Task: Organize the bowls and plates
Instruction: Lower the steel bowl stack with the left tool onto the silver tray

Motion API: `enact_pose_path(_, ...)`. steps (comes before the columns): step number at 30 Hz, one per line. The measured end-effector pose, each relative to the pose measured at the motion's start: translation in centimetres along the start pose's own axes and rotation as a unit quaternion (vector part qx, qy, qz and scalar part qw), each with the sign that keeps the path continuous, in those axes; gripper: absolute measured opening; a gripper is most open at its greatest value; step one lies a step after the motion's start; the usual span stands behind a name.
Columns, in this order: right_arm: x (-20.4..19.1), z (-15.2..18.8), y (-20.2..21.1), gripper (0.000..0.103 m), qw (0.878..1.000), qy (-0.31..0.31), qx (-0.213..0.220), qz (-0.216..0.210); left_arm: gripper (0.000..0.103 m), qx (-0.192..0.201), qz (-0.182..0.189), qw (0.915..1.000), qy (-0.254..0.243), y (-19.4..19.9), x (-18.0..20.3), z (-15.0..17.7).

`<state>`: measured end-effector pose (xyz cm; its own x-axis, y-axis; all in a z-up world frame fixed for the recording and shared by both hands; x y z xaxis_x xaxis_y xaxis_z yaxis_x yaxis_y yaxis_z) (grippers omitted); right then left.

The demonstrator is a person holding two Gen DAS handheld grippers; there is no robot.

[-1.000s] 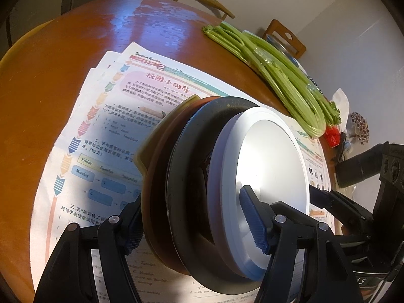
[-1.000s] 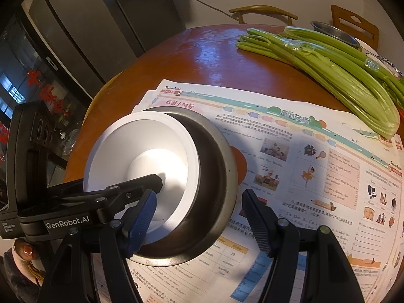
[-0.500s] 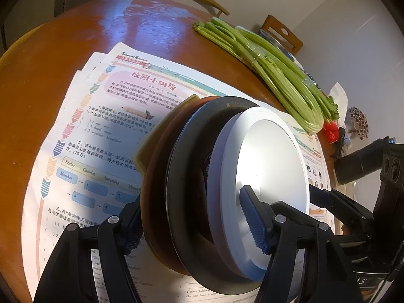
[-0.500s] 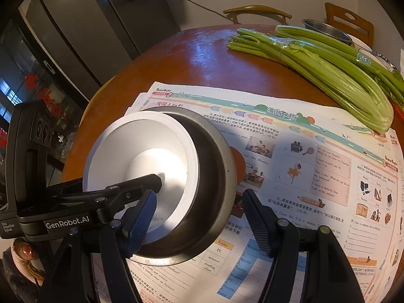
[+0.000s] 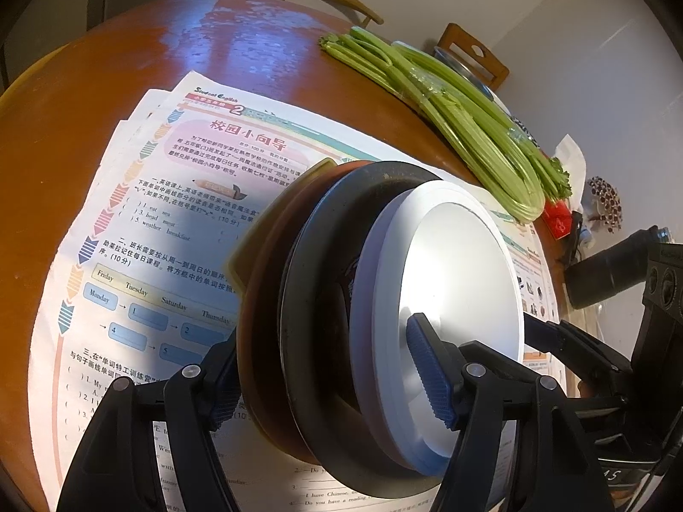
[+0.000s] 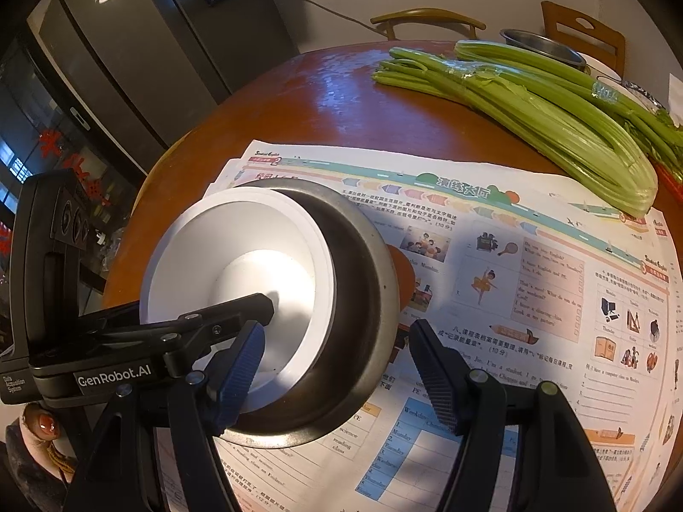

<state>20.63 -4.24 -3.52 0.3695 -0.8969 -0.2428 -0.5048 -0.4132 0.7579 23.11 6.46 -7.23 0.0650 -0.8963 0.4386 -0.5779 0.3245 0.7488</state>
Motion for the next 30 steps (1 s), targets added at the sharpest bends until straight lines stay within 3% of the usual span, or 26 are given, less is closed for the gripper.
enact_pose_path(20,-0.5,0.3,1.3,0.07,1.0,0.006,0.021,0.006,0.073,0.003,0.0,1.0,0.005,0.9,-0.6,0.7)
enact_pose_path(30,-1.0,-0.2,2.5,0.07,0.999,0.011,0.044,0.006,0.072,0.025,-0.005,0.9995,0.017,2.8,-1.3,0.2)
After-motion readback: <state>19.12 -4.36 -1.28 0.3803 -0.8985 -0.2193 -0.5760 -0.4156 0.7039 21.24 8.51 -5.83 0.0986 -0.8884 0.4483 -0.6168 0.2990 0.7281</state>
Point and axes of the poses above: each gripper's, at about its wrist camera, not at the fingertips, and y roughly against the way its jaws point, x to its right, z to its underside, the point moved 5 cm from there along -y, roughly the way its jaws point, and after that the axes turned 9 degrees about x, right-handed, at the moved point
